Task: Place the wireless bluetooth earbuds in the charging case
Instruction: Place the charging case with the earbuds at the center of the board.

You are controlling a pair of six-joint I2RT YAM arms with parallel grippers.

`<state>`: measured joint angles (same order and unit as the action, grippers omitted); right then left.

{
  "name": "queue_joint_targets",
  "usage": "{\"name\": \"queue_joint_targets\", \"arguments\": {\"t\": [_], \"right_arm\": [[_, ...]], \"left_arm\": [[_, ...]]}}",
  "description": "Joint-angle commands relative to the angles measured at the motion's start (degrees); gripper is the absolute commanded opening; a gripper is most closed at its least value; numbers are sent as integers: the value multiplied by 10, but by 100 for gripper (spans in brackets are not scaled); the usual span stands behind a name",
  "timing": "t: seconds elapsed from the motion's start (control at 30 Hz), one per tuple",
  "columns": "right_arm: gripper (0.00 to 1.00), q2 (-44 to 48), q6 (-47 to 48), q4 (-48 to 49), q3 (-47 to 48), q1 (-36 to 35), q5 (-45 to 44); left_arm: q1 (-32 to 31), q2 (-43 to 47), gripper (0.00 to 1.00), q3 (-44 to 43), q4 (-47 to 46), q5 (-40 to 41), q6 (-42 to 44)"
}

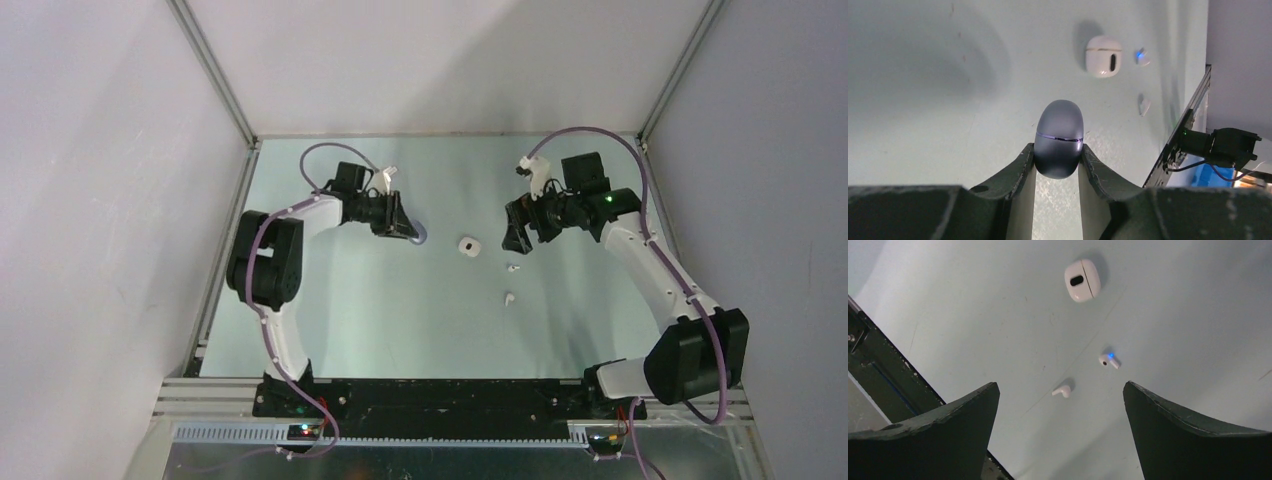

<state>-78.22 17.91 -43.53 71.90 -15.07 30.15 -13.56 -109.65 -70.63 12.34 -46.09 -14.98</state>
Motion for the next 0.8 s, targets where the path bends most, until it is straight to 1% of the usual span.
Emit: {"name": "queue_joint_targets", "arguments": {"t": [0.0, 0.03, 0.07, 0.1, 0.13, 0.17, 0.2, 0.27, 0.33, 0.4, 0.43, 0.53, 0.57, 0.67, 0.77], "right_arm": [[99, 21, -51, 32, -26, 11, -47], [99, 18, -48, 34, -32, 12, -53], [99, 9, -43, 36, -34, 13, -57], [99, 5, -31, 38, -34, 13, -58], [99, -5, -26, 44, -34, 13, -59], [97, -10, -15, 46, -33, 13, -59], [96, -25, -9, 51, -31, 11, -56], [93, -53, 2, 62, -21, 3, -58], [88, -83, 13, 74, -10, -12, -67], [84, -108, 41, 82, 2, -34, -77], [81, -115, 72, 84, 7, -43, -85], [81, -147, 140, 93, 15, -80, -105], [81, -158, 150, 97, 15, -85, -114], [81, -181, 175, 116, 21, -106, -124], [82, -217, 165, 128, 44, -121, -140]], "left_arm": [[8, -29, 9, -44, 93, 4, -2], [11, -37, 10, -55, 101, 16, -5], [12, -49, 15, -60, 116, 24, -6], [14, -54, 17, -64, 122, 38, -10], [16, -58, 22, -64, 126, 44, -12], [18, -60, 26, -64, 128, 57, -16], [20, -63, 33, -66, 137, 66, -18], [22, -69, 41, -73, 157, 97, -20], [24, -67, 45, -73, 163, 119, -19], [25, -59, 50, -71, 165, 137, -17], [26, -47, 52, -68, 165, 150, -14], [30, -16, 65, -59, 167, 185, -2], [32, 7, 68, -49, 166, 193, 1], [46, 56, 69, -28, 164, 221, 9], [56, 128, 70, -9, 164, 242, 27]]}}
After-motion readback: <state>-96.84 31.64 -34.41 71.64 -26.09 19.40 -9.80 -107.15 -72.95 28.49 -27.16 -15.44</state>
